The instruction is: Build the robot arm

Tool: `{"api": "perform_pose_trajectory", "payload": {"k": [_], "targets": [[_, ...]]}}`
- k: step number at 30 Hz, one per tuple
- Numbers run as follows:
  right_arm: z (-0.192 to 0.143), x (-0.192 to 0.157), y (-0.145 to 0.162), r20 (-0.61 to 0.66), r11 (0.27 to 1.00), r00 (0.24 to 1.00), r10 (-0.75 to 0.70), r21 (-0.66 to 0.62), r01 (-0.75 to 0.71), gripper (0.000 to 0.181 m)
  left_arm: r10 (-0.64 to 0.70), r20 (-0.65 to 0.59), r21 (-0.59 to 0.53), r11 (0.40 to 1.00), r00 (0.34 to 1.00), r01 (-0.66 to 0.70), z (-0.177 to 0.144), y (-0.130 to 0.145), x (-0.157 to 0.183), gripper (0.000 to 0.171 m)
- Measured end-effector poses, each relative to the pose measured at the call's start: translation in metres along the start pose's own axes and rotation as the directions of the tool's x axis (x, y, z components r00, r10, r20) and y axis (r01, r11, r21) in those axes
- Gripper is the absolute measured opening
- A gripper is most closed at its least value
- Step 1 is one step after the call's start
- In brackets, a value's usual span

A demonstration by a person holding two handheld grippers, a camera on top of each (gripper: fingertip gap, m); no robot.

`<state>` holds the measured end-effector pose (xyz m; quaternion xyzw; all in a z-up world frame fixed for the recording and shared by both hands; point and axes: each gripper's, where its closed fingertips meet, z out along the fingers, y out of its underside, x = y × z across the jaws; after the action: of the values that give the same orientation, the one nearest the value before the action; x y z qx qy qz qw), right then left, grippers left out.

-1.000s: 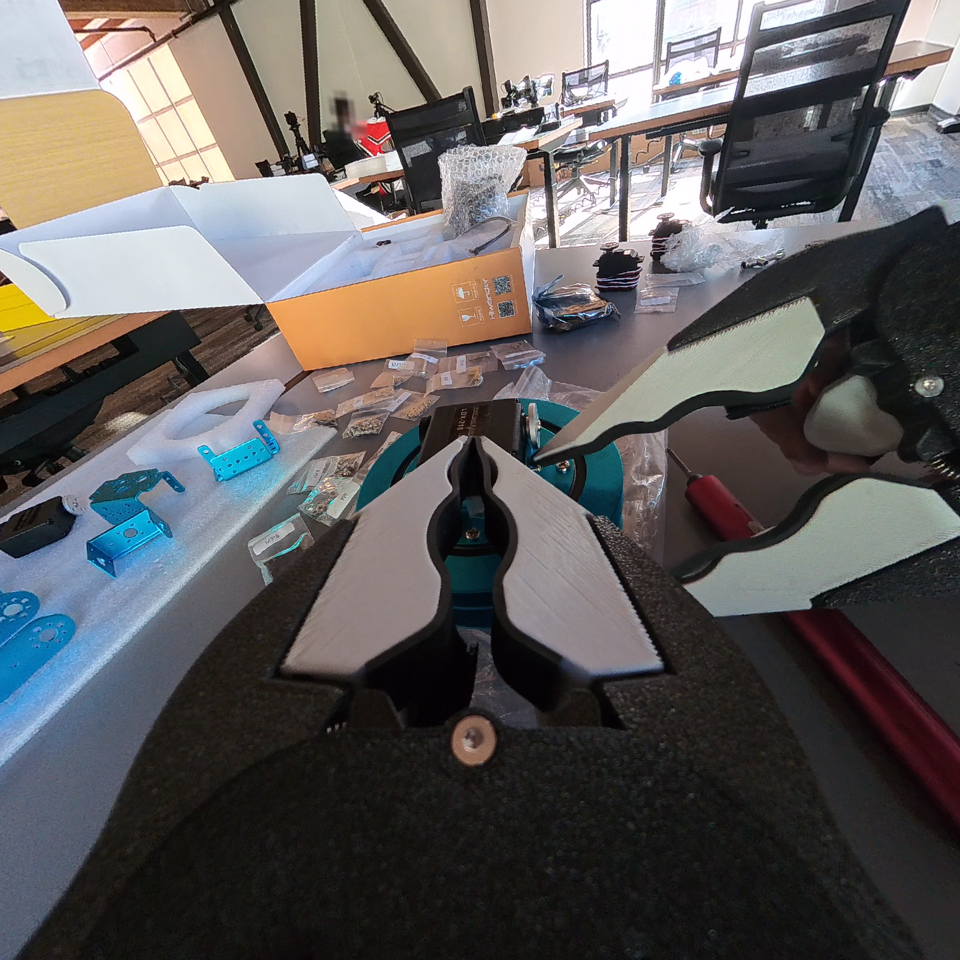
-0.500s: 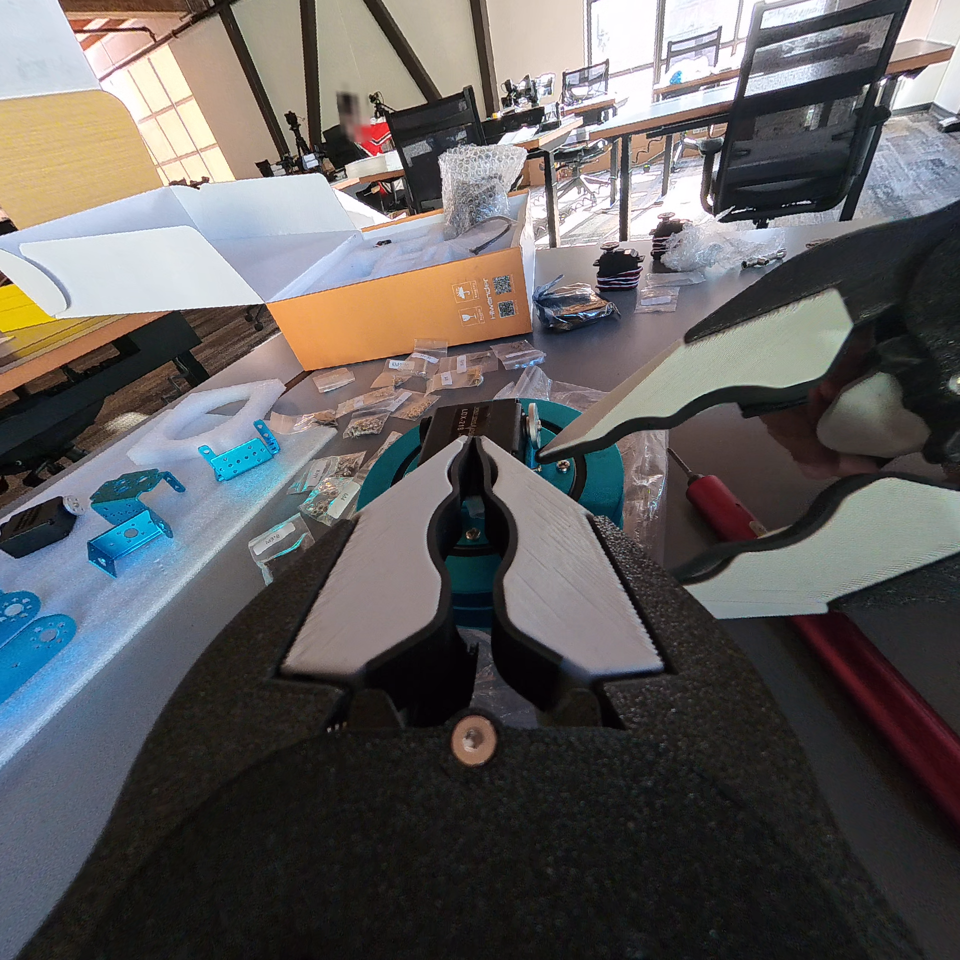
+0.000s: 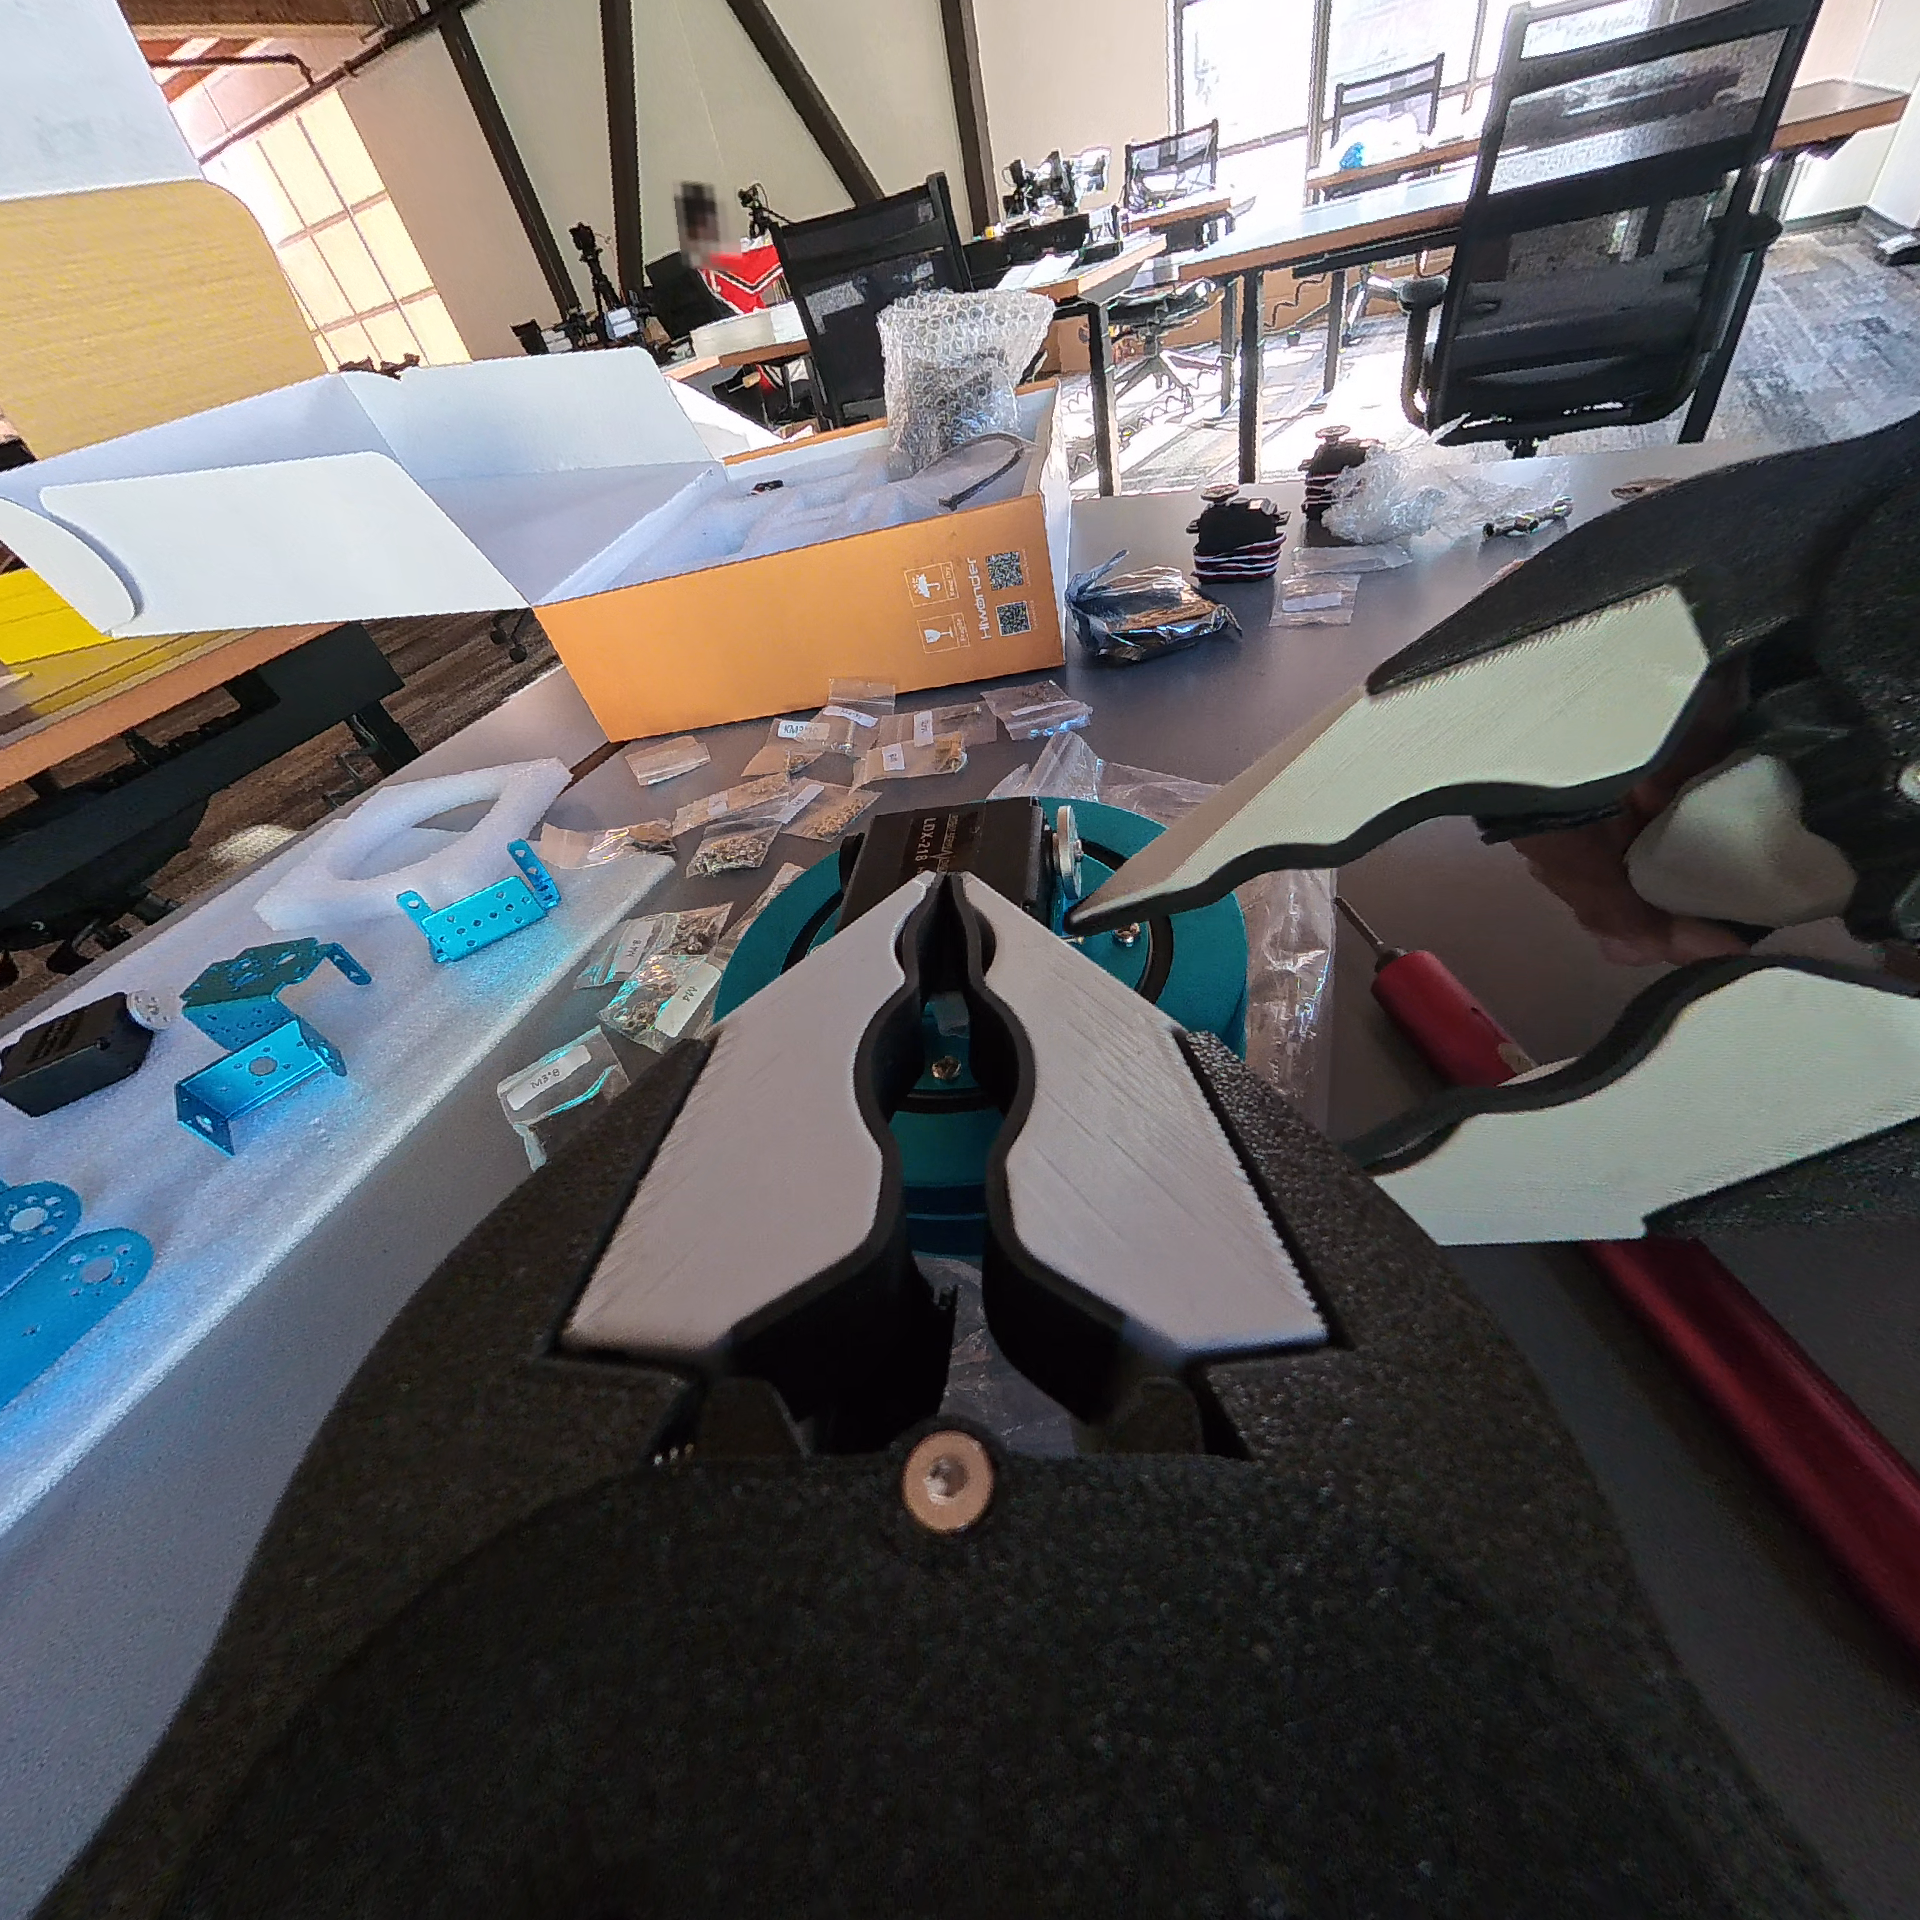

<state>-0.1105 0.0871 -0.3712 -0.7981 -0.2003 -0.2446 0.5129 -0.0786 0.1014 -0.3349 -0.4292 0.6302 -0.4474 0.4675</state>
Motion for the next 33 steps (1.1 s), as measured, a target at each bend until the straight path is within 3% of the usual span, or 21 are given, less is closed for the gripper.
{"api": "perform_pose_trajectory", "payload": {"k": [12,18,21,25,29,33], "targets": [[-0.005,0.005,-0.001,-0.028,1.000,1.000,0.004,0.012,-0.004,0.054,0.006,-0.004,-0.003,1.000,1.000,-0.006,0.000,0.000,0.001,0.000],[-0.027,0.021,-0.002,-0.017,0.971,0.975,0.222,0.091,-0.219,0.052,0.015,0.001,-0.008,1.000,1.000,-0.015,0.000,0.000,0.001,0.000],[-0.048,0.035,-0.001,0.048,0.879,0.892,0.450,0.155,-0.452,0.044,0.016,0.011,-0.007,1.000,1.000,-0.015,-0.002,0.000,-0.001,0.002],[-0.081,0.052,0.004,0.241,0.679,0.736,0.633,0.284,-0.677,0.031,0.008,0.046,-0.013,1.000,0.999,-0.008,-0.010,0.001,-0.013,0.009],[-0.103,0.079,0.021,0.291,0.547,0.677,0.675,0.418,-0.725,0.037,0.001,0.079,0.015,1.000,0.997,-0.002,-0.024,-0.004,-0.026,0.009],[-0.123,0.089,0.019,0.260,0.510,0.695,0.671,0.518,-0.686,0.027,-0.009,0.106,-0.002,1.000,0.994,0.009,-0.029,0.000,-0.037,0.010]]}}
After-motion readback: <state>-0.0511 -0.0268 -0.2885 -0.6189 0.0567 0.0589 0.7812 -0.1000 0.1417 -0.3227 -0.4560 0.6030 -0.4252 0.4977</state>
